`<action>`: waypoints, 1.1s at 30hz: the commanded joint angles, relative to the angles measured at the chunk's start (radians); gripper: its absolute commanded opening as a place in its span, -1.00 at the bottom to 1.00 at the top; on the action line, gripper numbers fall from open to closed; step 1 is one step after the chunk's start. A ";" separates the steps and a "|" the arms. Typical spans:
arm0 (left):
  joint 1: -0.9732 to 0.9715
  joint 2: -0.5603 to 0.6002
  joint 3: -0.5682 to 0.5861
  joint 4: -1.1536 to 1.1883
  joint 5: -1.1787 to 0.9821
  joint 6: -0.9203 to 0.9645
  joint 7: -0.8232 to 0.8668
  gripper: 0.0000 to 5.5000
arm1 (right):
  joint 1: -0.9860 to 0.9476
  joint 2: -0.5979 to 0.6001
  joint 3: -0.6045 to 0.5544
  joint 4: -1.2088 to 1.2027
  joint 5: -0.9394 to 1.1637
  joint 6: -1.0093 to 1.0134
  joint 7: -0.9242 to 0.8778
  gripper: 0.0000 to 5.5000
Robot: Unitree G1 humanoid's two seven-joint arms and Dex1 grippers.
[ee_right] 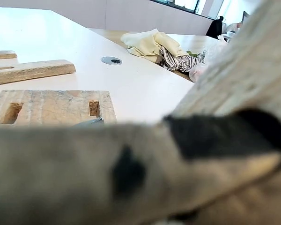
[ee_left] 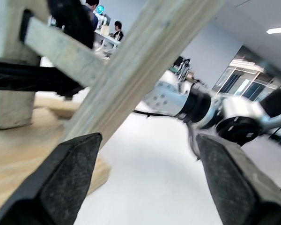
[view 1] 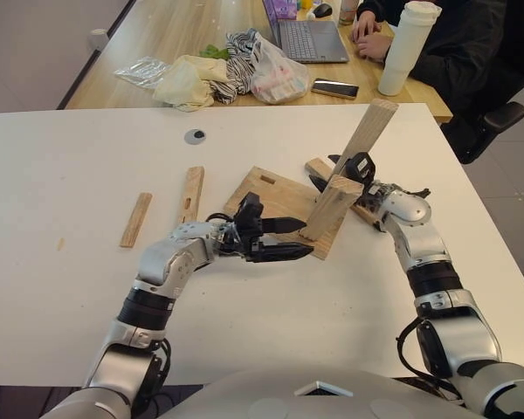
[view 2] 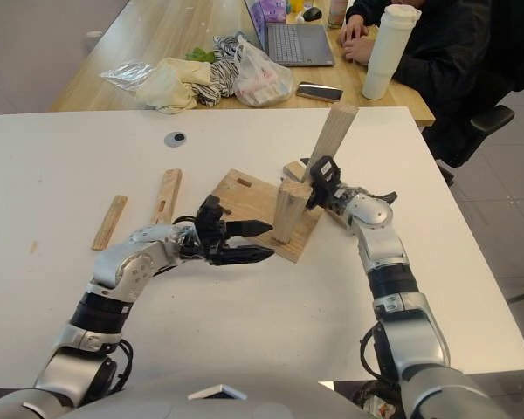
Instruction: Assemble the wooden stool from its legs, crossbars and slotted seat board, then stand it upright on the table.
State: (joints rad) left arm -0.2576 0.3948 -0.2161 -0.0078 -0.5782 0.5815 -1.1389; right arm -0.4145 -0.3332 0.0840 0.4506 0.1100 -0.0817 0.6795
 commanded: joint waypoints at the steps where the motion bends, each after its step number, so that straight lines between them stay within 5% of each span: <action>1: -0.043 0.150 0.033 0.119 0.100 -0.092 -0.079 0.34 | 0.072 -0.085 -0.013 -0.077 -0.016 0.006 0.043 0.20; 4: -0.132 0.162 0.087 0.252 0.156 -0.196 -0.044 0.34 | 0.146 -0.133 -0.013 -0.159 -0.009 0.024 0.075 0.20; 8: -0.326 0.072 0.098 0.580 0.367 -0.499 0.244 0.34 | 0.260 -0.196 -0.025 -0.295 -0.009 0.050 0.100 0.20; 13: -0.464 0.041 -0.050 0.927 0.734 -0.864 0.622 0.34 | 0.377 -0.277 -0.003 -0.399 -0.107 0.053 0.084 0.20; 18: -0.502 0.015 -0.141 1.103 0.916 -0.973 0.791 0.34 | 0.404 -0.256 0.039 -0.411 -0.186 0.107 0.027 0.20; 22: -0.457 0.022 -0.174 1.105 0.934 -1.056 0.662 0.34 | 0.311 -0.176 0.112 -0.318 -0.248 0.117 -0.045 0.20; 27: -0.274 0.164 -0.216 0.847 0.787 -1.108 0.181 0.34 | 0.156 -0.098 0.157 -0.155 -0.316 0.082 -0.138 0.20; 33: -0.060 0.377 -0.237 0.353 0.543 -0.872 -0.178 0.34 | 0.004 -0.043 0.147 0.027 -0.364 0.054 -0.287 0.20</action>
State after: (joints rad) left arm -0.4079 0.7320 -0.3935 0.4802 -0.0264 -0.3889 -1.1869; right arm -0.3424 -0.4238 0.2202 0.4149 -0.2308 -0.0029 0.4446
